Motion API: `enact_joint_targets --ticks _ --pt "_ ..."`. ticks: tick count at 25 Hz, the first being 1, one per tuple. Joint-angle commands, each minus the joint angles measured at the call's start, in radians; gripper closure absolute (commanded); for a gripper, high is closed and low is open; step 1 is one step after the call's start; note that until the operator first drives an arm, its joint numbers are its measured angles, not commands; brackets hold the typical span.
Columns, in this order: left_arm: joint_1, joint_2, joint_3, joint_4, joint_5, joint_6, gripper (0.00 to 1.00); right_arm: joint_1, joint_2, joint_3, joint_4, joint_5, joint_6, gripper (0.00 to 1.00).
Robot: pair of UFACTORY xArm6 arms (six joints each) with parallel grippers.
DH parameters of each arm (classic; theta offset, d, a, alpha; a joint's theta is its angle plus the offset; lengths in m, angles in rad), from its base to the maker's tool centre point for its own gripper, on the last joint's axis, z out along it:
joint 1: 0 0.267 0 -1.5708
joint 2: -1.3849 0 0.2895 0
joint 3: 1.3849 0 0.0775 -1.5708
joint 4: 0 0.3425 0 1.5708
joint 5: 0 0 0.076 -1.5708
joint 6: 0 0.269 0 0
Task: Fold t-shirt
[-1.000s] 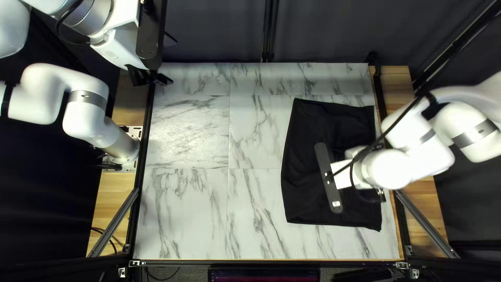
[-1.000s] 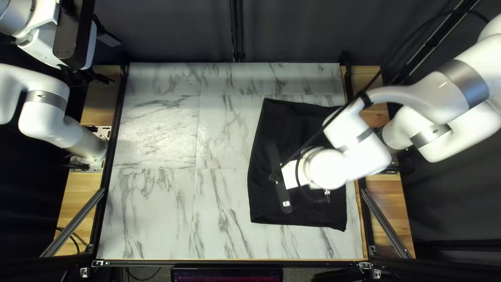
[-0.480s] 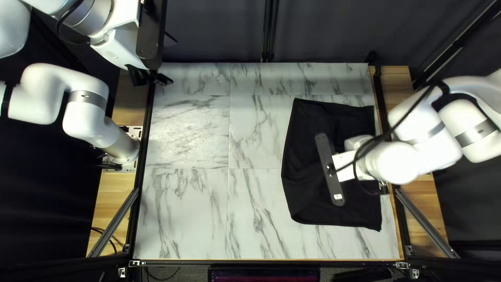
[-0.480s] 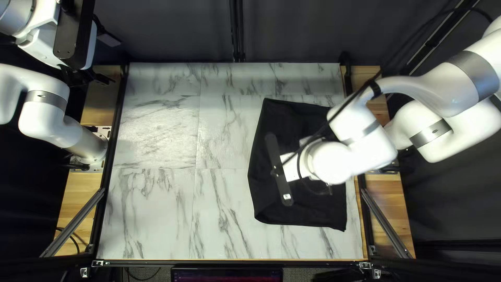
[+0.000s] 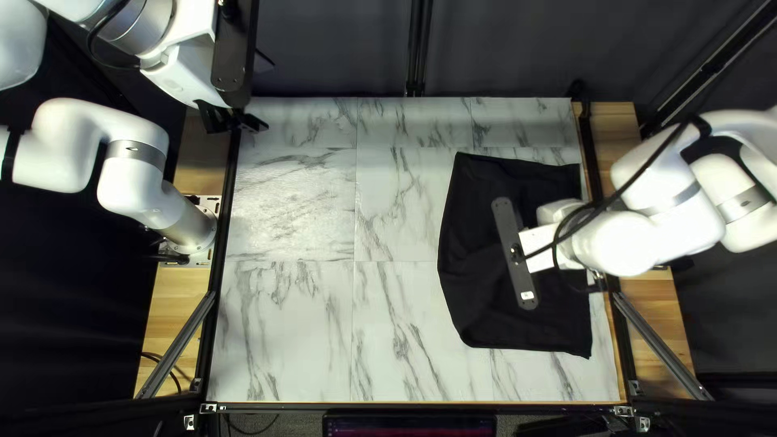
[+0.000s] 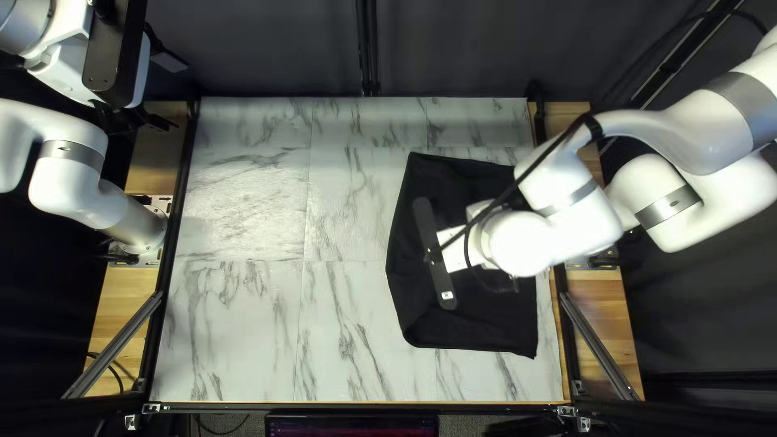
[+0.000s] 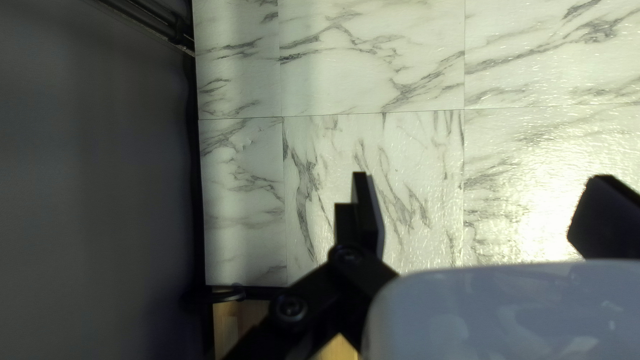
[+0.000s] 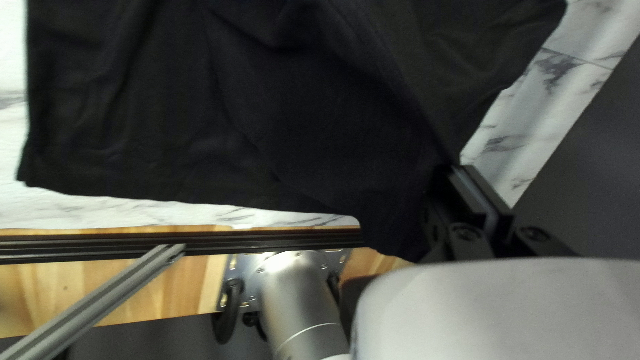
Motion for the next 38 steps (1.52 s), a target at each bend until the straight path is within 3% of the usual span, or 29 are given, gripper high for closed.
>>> enact_joint_targets --ticks 1,5,9,17,28,38 --pt "0.0 0.0 0.0 0.0 0.0 0.0 0.0 -0.032 0.025 -0.032 -0.028 0.002 -0.041 1.0" --pt "0.0 0.0 0.0 0.0 0.0 0.0 0.0 0.004 0.022 0.001 -0.028 -0.012 -0.002 1.0" --pt "0.0 0.0 0.0 0.0 0.0 0.0 0.0 0.12 0.042 0.046 0.014 -0.034 0.123 1.0" --pt "0.0 0.0 0.0 0.0 0.0 0.0 0.0 0.287 0.219 -0.013 0.093 -0.104 0.284 1.0" --pt "0.0 0.0 0.0 0.0 0.0 0.0 0.0 0.335 0.401 -0.081 0.133 -0.25 0.303 1.0" --pt "0.0 0.0 0.0 0.0 0.0 0.0 0.0 0.396 0.448 -0.009 0.214 -0.402 0.329 1.0"
